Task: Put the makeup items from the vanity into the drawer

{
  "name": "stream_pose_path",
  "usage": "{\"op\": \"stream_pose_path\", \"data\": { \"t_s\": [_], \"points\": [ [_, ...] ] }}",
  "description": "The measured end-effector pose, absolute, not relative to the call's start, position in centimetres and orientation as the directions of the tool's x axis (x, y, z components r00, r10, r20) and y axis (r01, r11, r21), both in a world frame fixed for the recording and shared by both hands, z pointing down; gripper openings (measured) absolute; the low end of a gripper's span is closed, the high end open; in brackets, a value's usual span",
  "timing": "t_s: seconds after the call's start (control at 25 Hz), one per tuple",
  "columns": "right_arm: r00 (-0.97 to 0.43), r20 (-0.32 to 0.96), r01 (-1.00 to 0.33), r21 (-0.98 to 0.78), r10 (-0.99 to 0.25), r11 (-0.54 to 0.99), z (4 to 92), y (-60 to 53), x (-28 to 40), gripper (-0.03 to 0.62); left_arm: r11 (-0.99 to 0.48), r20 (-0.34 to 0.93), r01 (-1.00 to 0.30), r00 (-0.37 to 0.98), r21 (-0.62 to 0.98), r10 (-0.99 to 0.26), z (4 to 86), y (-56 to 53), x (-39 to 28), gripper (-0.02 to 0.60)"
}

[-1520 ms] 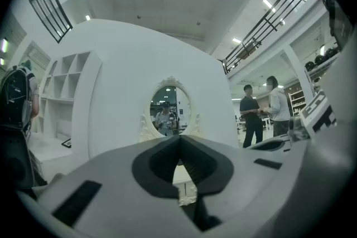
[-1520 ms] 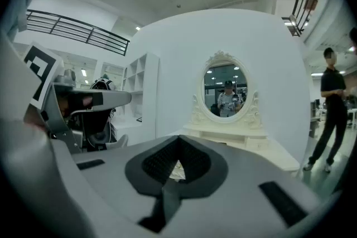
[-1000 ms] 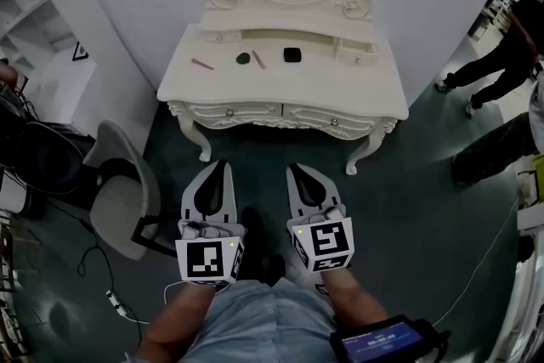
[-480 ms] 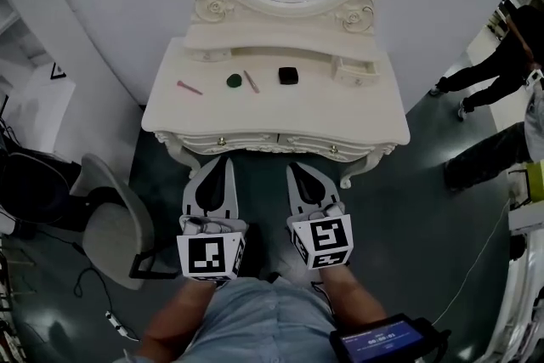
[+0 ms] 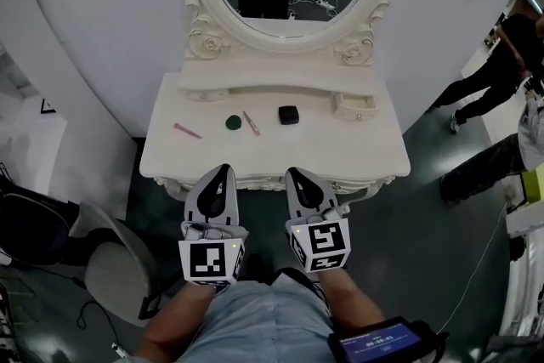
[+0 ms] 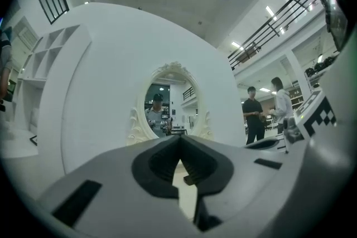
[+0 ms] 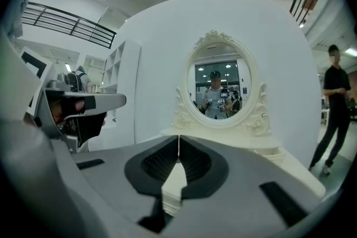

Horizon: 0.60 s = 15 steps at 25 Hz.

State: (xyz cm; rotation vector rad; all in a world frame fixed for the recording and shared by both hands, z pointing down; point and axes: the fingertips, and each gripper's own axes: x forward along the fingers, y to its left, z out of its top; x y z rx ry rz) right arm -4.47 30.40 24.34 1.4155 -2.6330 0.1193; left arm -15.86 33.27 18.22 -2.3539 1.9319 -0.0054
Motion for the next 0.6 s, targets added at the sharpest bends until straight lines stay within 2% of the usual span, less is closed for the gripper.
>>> {"op": "stream_pose_path", "data": {
  "t_s": [0.6],
  "points": [
    [-0.485, 0.226, -0.871, -0.033, -0.845, 0.49, 27.6, 22.2, -2.2, 0.003, -0.261, 0.01, -0.962, 0.261, -0.074, -0.965, 21.4, 24.7, -13.7, 0.0]
  ]
}}
